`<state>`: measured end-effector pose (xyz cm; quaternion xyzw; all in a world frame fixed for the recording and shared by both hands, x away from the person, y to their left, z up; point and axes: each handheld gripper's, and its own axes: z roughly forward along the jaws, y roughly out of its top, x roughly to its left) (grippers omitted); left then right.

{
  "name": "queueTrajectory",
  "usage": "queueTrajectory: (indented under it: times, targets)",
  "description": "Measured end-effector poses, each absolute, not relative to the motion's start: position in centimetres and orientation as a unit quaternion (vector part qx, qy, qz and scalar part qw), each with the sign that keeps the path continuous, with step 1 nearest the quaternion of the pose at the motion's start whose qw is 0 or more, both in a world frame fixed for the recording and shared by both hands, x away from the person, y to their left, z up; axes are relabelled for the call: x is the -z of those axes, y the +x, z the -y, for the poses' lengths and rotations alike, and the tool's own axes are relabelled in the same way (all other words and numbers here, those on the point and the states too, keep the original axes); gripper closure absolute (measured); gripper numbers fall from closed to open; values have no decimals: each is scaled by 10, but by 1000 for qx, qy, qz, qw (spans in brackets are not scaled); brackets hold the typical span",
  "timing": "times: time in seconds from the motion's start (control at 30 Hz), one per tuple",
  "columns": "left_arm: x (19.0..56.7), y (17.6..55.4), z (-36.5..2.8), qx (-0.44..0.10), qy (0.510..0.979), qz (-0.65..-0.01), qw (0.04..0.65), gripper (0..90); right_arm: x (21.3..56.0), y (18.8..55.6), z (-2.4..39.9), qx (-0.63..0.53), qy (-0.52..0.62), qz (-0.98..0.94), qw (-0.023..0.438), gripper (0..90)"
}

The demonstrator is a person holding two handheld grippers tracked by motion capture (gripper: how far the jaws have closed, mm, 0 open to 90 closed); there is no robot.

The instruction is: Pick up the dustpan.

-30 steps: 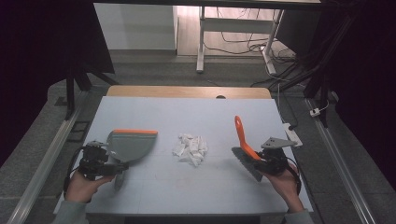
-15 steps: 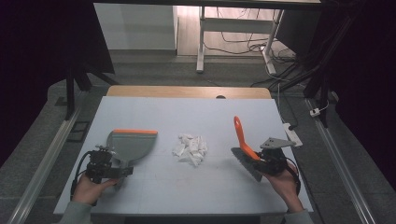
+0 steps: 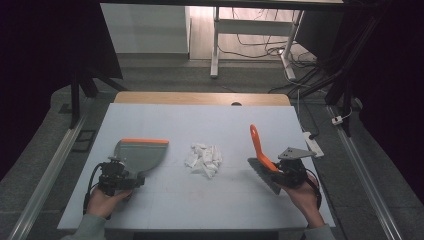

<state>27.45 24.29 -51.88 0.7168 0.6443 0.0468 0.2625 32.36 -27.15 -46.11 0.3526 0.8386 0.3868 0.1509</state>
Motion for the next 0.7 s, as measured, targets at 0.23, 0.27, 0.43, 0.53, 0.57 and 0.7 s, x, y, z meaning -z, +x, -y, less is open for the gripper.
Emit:
queueTrajectory:
  times: [0.23,0.27,0.43,0.53,0.57,0.7]
  targets:
    - [520,276,-241,-47,714,-647,265,284,461,324,271,-386,354,-838,153,701]
    - [521,276,-241,-46,713,-647,265,296,461,324,271,-385,353,-838,154,701]
    - [523,278,-239,-43,710,-651,266,360,461,324,271,-383,354,-839,154,701]
    - [524,279,-238,-43,705,-654,270,383,461,324,270,-383,354,-839,155,701]
    - [523,279,-238,-43,704,-655,272,397,461,324,270,-382,354,-839,155,701]
    - [524,281,-238,-37,697,-662,274,440,461,324,271,-383,353,-840,155,701]
